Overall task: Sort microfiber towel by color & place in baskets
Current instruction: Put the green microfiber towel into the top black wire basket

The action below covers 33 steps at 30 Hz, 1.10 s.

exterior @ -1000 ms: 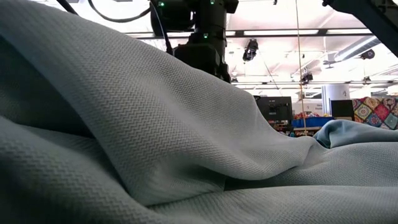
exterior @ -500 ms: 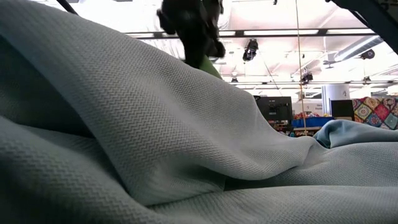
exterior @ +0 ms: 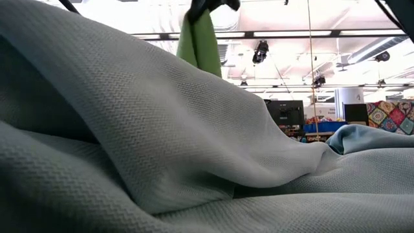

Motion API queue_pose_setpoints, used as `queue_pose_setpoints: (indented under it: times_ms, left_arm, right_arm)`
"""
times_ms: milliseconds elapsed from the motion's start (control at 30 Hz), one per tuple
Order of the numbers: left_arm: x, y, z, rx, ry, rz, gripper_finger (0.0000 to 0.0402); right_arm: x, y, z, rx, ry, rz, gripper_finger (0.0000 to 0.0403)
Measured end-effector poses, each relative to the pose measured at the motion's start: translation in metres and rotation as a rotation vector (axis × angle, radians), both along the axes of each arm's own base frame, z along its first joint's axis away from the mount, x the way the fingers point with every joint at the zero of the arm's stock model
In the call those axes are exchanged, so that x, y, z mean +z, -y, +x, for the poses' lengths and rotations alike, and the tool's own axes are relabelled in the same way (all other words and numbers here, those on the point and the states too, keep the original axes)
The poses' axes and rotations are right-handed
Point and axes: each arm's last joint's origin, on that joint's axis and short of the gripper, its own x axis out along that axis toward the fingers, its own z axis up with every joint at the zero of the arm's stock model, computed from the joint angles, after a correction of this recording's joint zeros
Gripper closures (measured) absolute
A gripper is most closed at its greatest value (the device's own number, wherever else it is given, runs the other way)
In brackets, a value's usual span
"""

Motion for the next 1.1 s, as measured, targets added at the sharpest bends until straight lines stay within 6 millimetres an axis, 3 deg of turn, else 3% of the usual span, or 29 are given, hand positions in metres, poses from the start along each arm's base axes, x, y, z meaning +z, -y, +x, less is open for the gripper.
queue_pose_setpoints:
  times_ms: [300, 533, 733, 1100]
  left_arm:
    - [-0.001, 0.002, -0.006, -0.001, 0.012, 0.011, 0.0306]
    - [-0.001, 0.003, -0.01, -0.001, 0.025, 0.014, 0.0306]
    - [-0.002, 0.004, -0.013, -0.001, 0.022, 0.011, 0.0306]
    - [-0.004, 0.004, -0.014, -0.001, 0.007, 0.006, 0.0306]
  right_arm:
    - [0.053, 0.009, -0.024, -0.2, 0.22, -0.286, 0.0394]
    - [0.087, 0.014, -0.029, -0.183, 0.362, -0.419, 0.0394]
    - [0.099, 0.014, -0.03, -0.16, 0.406, -0.476, 0.0394]
    - [0.097, 0.027, -0.028, -0.183, 0.383, -0.497, 0.0394]
